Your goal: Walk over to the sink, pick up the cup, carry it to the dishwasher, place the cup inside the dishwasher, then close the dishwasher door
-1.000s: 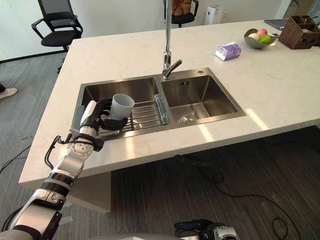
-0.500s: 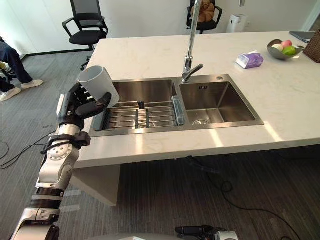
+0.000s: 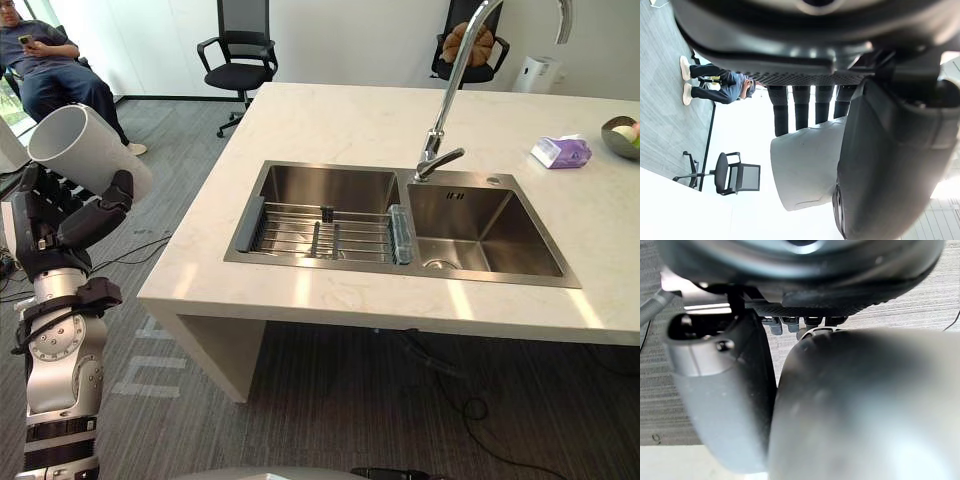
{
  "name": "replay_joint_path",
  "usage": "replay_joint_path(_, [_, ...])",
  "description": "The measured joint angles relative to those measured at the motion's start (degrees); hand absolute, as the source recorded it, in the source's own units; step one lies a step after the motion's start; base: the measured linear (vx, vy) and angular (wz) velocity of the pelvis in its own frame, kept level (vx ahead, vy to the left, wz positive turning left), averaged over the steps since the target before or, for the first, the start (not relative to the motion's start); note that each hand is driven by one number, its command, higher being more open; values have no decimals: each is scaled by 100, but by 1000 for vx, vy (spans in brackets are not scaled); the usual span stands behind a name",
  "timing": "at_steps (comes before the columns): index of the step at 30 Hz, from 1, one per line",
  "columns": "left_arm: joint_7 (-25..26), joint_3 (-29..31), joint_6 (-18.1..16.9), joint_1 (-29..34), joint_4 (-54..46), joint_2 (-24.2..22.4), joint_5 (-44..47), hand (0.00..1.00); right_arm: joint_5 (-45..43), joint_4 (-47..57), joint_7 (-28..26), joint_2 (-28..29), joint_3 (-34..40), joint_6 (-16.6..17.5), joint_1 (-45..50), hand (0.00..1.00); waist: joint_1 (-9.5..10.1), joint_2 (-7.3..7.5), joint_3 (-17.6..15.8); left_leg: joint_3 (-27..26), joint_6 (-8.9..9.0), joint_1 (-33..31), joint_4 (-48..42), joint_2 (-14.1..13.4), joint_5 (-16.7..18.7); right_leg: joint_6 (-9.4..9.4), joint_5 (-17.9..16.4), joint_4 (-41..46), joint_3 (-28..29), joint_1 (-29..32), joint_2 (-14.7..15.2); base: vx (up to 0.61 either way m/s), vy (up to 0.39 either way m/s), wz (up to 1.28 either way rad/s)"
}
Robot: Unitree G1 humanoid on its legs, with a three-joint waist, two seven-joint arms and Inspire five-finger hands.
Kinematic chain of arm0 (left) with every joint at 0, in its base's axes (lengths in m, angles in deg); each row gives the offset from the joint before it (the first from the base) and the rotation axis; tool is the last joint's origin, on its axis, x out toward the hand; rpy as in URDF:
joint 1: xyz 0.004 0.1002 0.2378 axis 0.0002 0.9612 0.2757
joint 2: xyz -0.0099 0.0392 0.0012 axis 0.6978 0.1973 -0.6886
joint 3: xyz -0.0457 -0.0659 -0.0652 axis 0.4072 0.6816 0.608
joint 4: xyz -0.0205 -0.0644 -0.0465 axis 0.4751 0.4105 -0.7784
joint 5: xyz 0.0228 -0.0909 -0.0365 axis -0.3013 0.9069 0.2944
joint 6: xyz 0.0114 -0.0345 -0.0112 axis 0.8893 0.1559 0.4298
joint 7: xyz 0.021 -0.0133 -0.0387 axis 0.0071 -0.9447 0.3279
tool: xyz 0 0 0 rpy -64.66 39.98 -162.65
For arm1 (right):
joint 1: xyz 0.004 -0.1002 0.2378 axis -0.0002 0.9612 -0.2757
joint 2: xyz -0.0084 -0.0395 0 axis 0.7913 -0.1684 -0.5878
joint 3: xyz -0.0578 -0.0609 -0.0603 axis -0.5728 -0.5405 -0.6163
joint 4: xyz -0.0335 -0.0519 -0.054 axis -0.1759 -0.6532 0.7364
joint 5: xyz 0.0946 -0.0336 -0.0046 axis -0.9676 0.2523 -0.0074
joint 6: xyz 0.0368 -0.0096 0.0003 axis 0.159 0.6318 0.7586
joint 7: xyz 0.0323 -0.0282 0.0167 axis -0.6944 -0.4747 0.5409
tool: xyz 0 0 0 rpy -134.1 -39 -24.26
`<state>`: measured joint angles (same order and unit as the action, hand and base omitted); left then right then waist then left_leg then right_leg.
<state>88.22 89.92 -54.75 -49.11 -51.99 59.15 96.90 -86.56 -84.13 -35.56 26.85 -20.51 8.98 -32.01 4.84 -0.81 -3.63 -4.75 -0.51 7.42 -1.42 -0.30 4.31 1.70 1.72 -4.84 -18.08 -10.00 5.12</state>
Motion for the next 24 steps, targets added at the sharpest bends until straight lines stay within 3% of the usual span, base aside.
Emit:
replay_joint_path(5, [153,41,-107,264,-337,-67,-426,0,126,-89,66,9,115,476,94,100,74,3,20,153,-3,-57,-26,32,-24,1,-77,83,-142,3,20,-24,2,18])
replay_joint_path(7, [211,38,-115,523,-649,-119,-711,0,330,-79,55,24,166,736,109,100,69,-39,-51,340,8,-386,-804,-22,347,-18,-305,417,-312,23,34,12,7,46])
replay_joint_path(9, [228,78,-119,929,-1117,-134,-926,0,620,-55,35,-2,79,949,52,100,204,-95,-253,678,167,-816,-1926,-71,668,-29,-602,873,-603,-66,23,-15,11,67])
replay_joint_path(12, [232,297,-124,1036,-1322,-134,-1007,0,699,-50,55,-85,-145,1012,-48,100,255,-163,-450,987,203,-933,-1939,-21,642,-62,-681,828,-1200,-284,0,-81,-30,124])
replay_joint_path(13, [244,380,-136,1043,-1313,-143,-1008,0,697,-68,81,-119,-200,1019,-79,100,309,-191,-488,1089,219,-978,-1634,52,418,-78,-730,853,-1537,-266,13,-180,-48,147])
replay_joint_path(14, [353,376,-134,1073,-1307,-199,-1012,0,706,-130,88,-152,-213,1046,-113,100,444,-171,-501,978,528,-996,-1126,182,25,-158,-779,870,-1819,-190,145,-209,-49,144])
replay_joint_path(15, [371,375,-135,1060,-1311,-237,-1011,0,712,-166,93,-166,-163,1057,-119,100,433,-114,-474,749,456,-971,-801,121,29,-184,-762,840,-2034,-164,240,-250,-50,176])
replay_joint_path(16, [379,366,-170,1020,-1326,-233,-1012,0,715,-324,169,-152,21,1086,-213,100,382,-123,-513,-558,-148,-1206,-1042,-206,236,-155,-725,833,-2644,-104,375,-200,-47,215])
replay_joint_path(17, [312,313,-208,953,-1323,-234,-1013,0,679,-366,293,-174,56,1035,-249,100,334,-137,-588,-1827,-474,-1354,-1897,-586,502,-136,-715,898,-3163,-177,538,-152,-46,224])
replay_joint_path(19, [222,221,-284,930,-1331,-242,-1012,0,553,-312,426,-198,121,1016,-138,100,234,-105,-589,-3093,-622,-1085,-2578,-1004,641,-115,-702,978,-3932,-421,787,-11,-4,223])
replay_joint_path(21, [111,72,-299,915,-1498,-256,-995,0,473,-225,482,-302,158,1023,16,100,117,-309,-435,-3678,-657,-731,-2557,-1417,501,-157,-739,1245,-4649,-623,907,18,89,216])
replay_joint_path(22, [29,-20,-368,863,-1583,-270,-986,0,458,-213,524,-432,180,1009,67,100,84,-502,-332,-3739,-522,-678,-2314,-1430,244,-138,-864,1602,-4917,-652,992,-13,249,220])
replay_joint_path(23, [-47,-186,-499,696,-1603,-290,-968,0,459,-196,612,-506,285,958,138,100,30,-524,-306,-3827,-673,-567,-1760,-1027,222,-206,-1042,2420,-5113,-676,1505,-38,298,210])
replay_joint_path(24, [-54,-216,-541,658,-1608,-291,-924,0,458,-149,638,-491,286,943,154,100,43,-521,-303,-3781,-692,-503,-1497,-885,211,-37,-1169,2623,-5093,-658,1604,-86,324,180])
